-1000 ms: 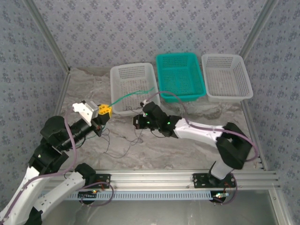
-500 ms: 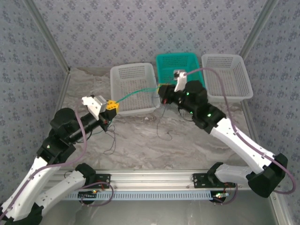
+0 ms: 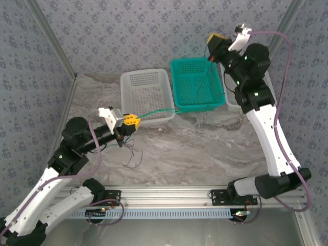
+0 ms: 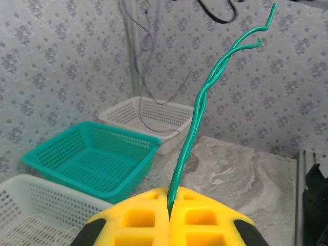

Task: Untangle the cables
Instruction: Place the cable in the container.

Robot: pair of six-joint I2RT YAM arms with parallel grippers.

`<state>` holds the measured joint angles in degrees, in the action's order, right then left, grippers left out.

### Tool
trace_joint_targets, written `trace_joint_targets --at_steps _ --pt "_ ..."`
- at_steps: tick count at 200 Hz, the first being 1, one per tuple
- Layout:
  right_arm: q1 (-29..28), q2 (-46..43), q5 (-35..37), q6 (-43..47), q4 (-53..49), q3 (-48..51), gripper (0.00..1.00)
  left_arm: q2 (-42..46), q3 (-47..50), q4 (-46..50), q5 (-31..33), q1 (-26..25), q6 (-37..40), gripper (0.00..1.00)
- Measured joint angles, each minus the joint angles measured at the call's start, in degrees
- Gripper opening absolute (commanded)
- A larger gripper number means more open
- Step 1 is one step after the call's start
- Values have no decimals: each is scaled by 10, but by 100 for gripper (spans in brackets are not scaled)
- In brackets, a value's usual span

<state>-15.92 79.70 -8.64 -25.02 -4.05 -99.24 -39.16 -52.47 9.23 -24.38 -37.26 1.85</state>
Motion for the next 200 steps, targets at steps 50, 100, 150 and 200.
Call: trace_joint_targets --at_steps 50,100,150,200 --pt "49 142 -43 -24 20 -108 0 -47 3 -26 -18 -26 1 0" --pt "59 322 -108 -37 5 -117 11 -100 3 -24 -17 -68 17 0" --pt "61 433 -97 -54 -145 -118 100 -115 2 -23 13 -79 23 0" --pt "77 248 -75 -76 -161 -21 100 -164 -5 -26 40 -79 29 0"
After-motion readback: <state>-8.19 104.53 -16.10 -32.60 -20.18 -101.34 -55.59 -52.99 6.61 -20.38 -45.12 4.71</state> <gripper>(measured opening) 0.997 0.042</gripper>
